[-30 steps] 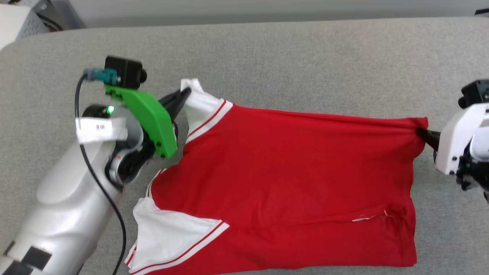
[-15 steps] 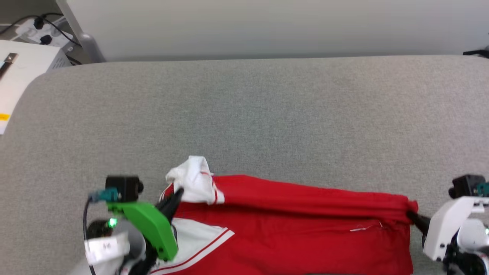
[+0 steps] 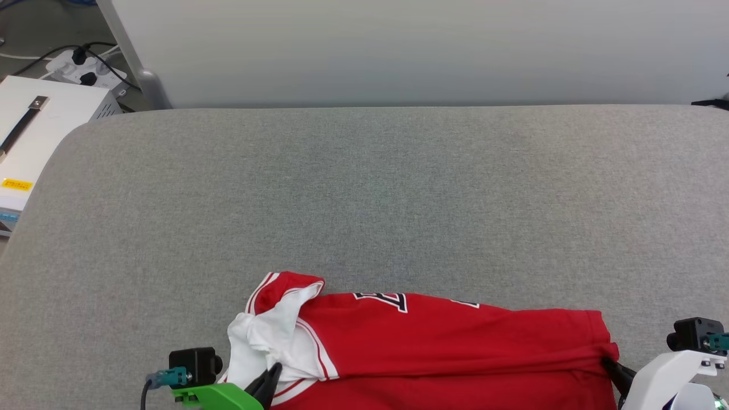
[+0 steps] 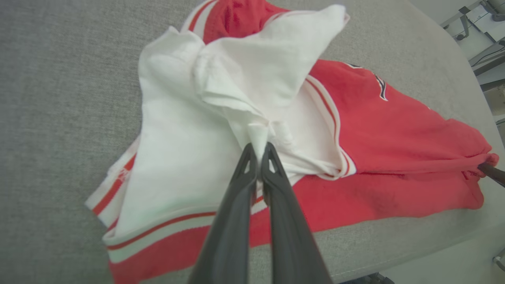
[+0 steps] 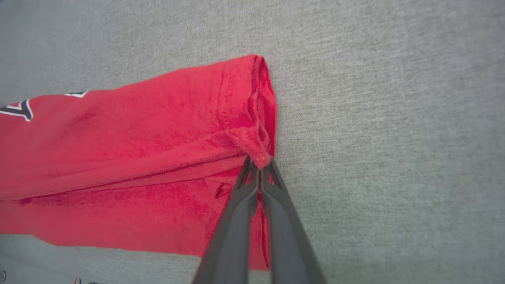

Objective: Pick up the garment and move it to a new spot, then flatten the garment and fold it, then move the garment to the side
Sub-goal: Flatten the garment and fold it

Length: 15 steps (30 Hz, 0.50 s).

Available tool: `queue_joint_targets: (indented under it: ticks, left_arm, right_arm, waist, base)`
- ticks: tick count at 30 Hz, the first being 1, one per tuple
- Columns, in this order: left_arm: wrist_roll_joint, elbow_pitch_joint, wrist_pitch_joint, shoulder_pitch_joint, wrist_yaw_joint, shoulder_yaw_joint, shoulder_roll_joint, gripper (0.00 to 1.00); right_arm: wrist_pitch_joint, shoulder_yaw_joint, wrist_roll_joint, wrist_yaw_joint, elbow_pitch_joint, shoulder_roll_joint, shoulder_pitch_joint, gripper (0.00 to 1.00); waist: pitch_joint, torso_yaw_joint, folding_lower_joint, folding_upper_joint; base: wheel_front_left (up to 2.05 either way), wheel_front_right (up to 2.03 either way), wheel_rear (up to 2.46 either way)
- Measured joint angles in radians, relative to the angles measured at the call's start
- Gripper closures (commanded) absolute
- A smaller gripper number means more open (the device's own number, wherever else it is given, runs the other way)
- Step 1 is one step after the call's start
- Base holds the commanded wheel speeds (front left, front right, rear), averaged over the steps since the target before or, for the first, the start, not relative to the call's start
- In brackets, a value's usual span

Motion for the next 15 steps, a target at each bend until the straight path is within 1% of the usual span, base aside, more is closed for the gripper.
queue_joint_targets:
  ticks: [1, 2, 3, 5, 7, 9, 12, 15]
  left_arm:
    - [-0.001, 0.019, -0.010, 0.000, -0.013, 0.000, -0.010, 0.65]
    - [0.000, 0.037, -0.024, -0.001, -0.028, 0.000, -0.020, 0.23]
    - [0.000, 0.052, -0.043, -0.003, -0.039, 0.002, -0.027, 0.00]
    - [0.009, 0.073, -0.080, -0.008, -0.055, 0.004, -0.035, 0.00]
    - [0.015, 0.082, -0.146, -0.016, -0.062, 0.027, -0.049, 0.00]
    - [0.025, 0.082, -0.199, -0.025, -0.076, 0.046, -0.058, 0.00]
    - [0.076, 0.085, -0.238, -0.034, -0.081, 0.076, -0.060, 0.00]
    - [0.139, 0.079, -0.254, -0.043, -0.082, 0.120, -0.068, 0.00]
  right_arm:
    - [-0.021, -0.001, -0.003, 0.000, -0.001, 0.008, 0.004, 0.00]
    - [-0.050, -0.002, -0.010, 0.000, -0.003, 0.016, 0.008, 0.00]
    - [-0.081, -0.004, -0.018, -0.001, -0.007, 0.022, 0.010, 0.00]
    - [-0.131, -0.007, -0.028, -0.001, -0.021, 0.031, 0.010, 0.00]
    - [-0.176, -0.008, -0.036, -0.001, -0.041, 0.039, 0.010, 0.00]
    - [-0.197, -0.012, -0.040, -0.001, -0.060, 0.042, 0.010, 0.00]
    - [-0.191, -0.024, -0.053, -0.001, -0.079, 0.039, 0.011, 0.00]
    - [-0.152, -0.042, -0.066, -0.001, -0.094, 0.029, 0.011, 0.00]
  waist:
    - [0.000, 0.000, 0.0000, 0.0000]
    - [-0.001, -0.001, 0.0000, 0.0000]
    - [-0.003, -0.002, 0.0000, 0.0000]
    - [-0.006, -0.005, 0.0000, 0.0000]
    - [-0.010, -0.008, 0.0000, 0.0000]
    - [-0.014, -0.011, 0.0000, 0.0000]
    - [-0.021, -0.014, 0.0000, 0.0000]
    - [-0.025, -0.012, 0.0000, 0.0000]
  base:
    - [0.00, 0.00, 0.00]
    - [0.00, 0.00, 0.00]
    - [0.00, 0.00, 0.00]
    - [0.00, 0.00, 0.00]
    - [0.00, 0.00, 0.00]
    - [0.00, 0.00, 0.00]
    - [0.00, 0.00, 0.00]
    - [0.00, 0.00, 0.00]
